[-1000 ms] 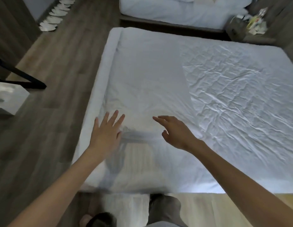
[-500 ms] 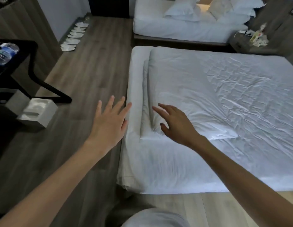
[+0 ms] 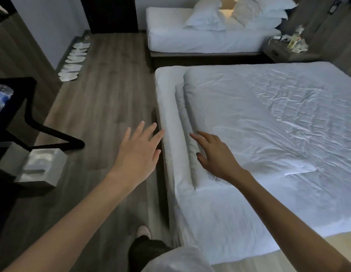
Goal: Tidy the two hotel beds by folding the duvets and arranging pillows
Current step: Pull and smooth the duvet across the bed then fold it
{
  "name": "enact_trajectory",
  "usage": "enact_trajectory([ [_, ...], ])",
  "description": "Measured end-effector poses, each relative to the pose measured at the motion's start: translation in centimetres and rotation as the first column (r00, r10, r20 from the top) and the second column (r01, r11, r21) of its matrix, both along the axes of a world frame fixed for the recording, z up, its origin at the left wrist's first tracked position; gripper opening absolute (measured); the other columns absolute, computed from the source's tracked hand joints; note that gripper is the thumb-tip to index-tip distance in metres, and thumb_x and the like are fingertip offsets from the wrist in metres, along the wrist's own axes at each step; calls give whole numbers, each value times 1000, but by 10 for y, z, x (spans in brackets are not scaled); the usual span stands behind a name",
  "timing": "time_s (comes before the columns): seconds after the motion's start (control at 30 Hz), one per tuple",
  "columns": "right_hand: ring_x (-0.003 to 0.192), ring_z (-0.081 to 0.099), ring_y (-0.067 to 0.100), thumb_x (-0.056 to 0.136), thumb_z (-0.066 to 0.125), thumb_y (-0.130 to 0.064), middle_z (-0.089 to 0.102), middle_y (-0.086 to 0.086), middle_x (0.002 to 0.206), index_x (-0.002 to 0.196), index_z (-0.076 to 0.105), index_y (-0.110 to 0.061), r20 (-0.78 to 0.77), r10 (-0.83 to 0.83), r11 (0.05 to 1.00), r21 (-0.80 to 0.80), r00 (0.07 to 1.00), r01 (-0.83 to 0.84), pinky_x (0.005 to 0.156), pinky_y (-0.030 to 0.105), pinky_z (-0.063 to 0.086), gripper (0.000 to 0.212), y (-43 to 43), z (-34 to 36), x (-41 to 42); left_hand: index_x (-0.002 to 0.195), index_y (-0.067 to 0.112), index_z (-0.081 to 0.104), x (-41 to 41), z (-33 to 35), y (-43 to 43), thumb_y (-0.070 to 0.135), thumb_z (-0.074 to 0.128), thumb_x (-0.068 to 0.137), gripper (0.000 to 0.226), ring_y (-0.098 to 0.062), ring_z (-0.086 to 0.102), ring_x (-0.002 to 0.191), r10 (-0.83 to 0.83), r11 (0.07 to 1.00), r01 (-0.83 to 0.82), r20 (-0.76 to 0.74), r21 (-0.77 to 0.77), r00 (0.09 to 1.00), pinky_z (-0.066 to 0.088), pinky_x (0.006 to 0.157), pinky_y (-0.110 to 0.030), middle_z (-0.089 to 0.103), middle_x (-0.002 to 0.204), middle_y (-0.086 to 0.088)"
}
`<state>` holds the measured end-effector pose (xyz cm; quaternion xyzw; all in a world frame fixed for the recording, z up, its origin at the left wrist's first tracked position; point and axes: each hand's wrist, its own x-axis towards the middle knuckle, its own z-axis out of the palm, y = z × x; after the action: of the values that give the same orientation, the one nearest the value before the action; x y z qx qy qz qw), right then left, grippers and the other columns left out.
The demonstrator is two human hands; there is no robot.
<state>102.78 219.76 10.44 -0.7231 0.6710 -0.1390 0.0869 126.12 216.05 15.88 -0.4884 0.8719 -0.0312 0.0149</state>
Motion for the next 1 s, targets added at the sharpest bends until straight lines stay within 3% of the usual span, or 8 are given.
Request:
enact_trajectory([
  [0.27,135,38,28,90,58,-22,35,3,153,149,33,-28,-56,-212,971,103,976,217,103,45,41,64,-48,-13,16,154,30,-2,10,-9,-128,34,26,104,57,-23,-2,149,-327,945,326,48,16,944,9,121,-44,-2,162,1],
  [0.5,135,37,26,92,57,-25,34,0,153,148,33,-30,-93,-476,869,100,874,484,101,44,42,61,-54,-8,24,155,28,0,-16,-33,-210,31,31,104,60,-24,-3,149,-589,808,584,82,75,804,9,121,-46,-7,162,-2],
  [0.67,138,31,28,93,56,-27,32,-1,154,149,32,-29,-106,-690,707,114,716,698,101,46,40,61,-65,-23,41,154,28,4,-27,-53,-281,27,42,101,66,-25,-7,149,-718,696,716,49,56,694,16,120,-46,-21,159,-3],
  [0.83,142,17,33,93,54,-27,20,-2,159,151,25,-33,-144,-855,461,227,498,858,110,51,30,65,-92,-43,73,154,26,3,-33,-60,-359,26,45,100,69,-27,-3,149,-795,606,790,49,92,604,18,120,-46,-16,161,-4],
  [1.0,141,14,36,92,53,-26,13,-2,160,150,24,-36,-152,-936,259,308,316,916,106,53,33,65,-106,-49,93,154,29,2,-61,-58,-398,24,48,98,72,-27,4,149,-875,480,870,-10,114,484,28,116,-42,-11,162,-3],
])
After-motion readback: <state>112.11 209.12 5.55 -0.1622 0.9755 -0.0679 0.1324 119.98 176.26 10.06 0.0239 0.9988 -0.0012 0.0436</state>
